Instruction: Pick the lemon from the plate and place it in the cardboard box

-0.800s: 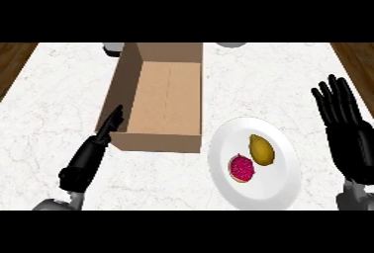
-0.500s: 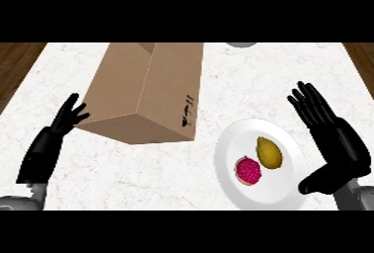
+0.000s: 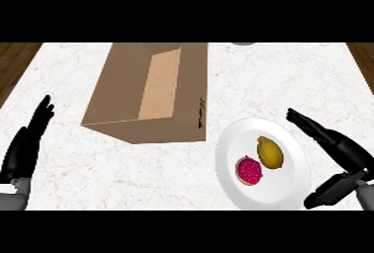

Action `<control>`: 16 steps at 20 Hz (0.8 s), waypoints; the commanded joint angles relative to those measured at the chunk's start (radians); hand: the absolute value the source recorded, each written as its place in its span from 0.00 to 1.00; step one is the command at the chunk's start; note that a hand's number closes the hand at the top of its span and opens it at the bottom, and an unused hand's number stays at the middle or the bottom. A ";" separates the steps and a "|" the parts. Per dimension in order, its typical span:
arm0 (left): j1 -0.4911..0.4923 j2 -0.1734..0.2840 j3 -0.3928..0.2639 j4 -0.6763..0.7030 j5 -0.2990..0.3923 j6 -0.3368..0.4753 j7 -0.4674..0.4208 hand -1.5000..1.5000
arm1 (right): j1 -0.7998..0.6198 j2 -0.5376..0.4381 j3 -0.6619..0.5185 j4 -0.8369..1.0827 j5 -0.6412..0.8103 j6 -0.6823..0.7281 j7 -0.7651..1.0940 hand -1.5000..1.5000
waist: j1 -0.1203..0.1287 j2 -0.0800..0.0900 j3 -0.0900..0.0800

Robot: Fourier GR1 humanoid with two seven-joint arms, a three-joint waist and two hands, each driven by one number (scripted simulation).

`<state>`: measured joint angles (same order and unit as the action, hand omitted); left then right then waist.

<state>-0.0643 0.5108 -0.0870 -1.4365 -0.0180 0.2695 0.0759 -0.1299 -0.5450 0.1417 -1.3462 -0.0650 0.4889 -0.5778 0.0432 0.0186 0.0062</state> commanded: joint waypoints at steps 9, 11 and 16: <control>-0.095 0.014 0.029 0.108 -0.014 -0.025 0.032 0.50 | -0.254 -0.197 0.139 0.324 0.401 -0.096 -0.375 0.00 | -0.004 -0.003 -0.003; -0.075 -0.027 0.010 0.111 -0.028 -0.002 0.015 0.50 | -0.304 -0.184 0.192 0.371 0.464 -0.120 -0.375 0.00 | -0.002 -0.006 -0.004; -0.088 0.005 0.050 0.141 -0.016 -0.035 -0.012 0.50 | -0.450 -0.147 0.315 0.423 0.604 -0.117 -0.279 0.00 | -0.005 -0.010 -0.006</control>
<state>-0.1361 0.5130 -0.0497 -1.3169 -0.0317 0.2424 0.0748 -0.4818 -0.7001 0.3744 -0.9597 0.4300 0.3152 -0.8504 0.0428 0.0119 0.0016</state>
